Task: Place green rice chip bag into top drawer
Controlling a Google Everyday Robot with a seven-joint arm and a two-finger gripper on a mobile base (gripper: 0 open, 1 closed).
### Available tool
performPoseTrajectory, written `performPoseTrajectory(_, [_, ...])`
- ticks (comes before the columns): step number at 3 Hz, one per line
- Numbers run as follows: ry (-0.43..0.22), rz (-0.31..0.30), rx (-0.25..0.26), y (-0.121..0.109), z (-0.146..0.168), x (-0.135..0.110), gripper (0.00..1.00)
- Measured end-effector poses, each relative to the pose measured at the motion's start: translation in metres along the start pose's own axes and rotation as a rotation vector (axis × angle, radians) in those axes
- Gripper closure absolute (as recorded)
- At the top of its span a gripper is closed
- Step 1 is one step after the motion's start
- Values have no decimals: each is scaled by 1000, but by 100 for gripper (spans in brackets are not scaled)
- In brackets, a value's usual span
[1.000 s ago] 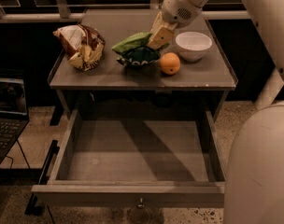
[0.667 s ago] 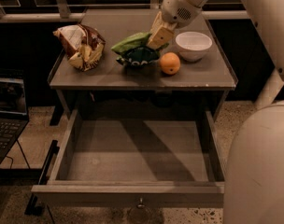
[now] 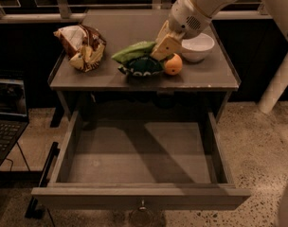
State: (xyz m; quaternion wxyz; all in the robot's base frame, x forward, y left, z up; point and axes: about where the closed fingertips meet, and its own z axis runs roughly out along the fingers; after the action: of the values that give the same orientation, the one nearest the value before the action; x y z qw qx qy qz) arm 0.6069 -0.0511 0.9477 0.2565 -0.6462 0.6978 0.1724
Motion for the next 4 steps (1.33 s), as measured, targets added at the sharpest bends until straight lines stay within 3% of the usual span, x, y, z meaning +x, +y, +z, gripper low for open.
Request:
performPoseTrajectory(1, [-57,53,51,44,-15,-2,100])
performPoseTrajectory(2, [-102,120,82,79,-5,10,100])
performPoseTrajectory(4, [-174,251,119,120,38,50,100])
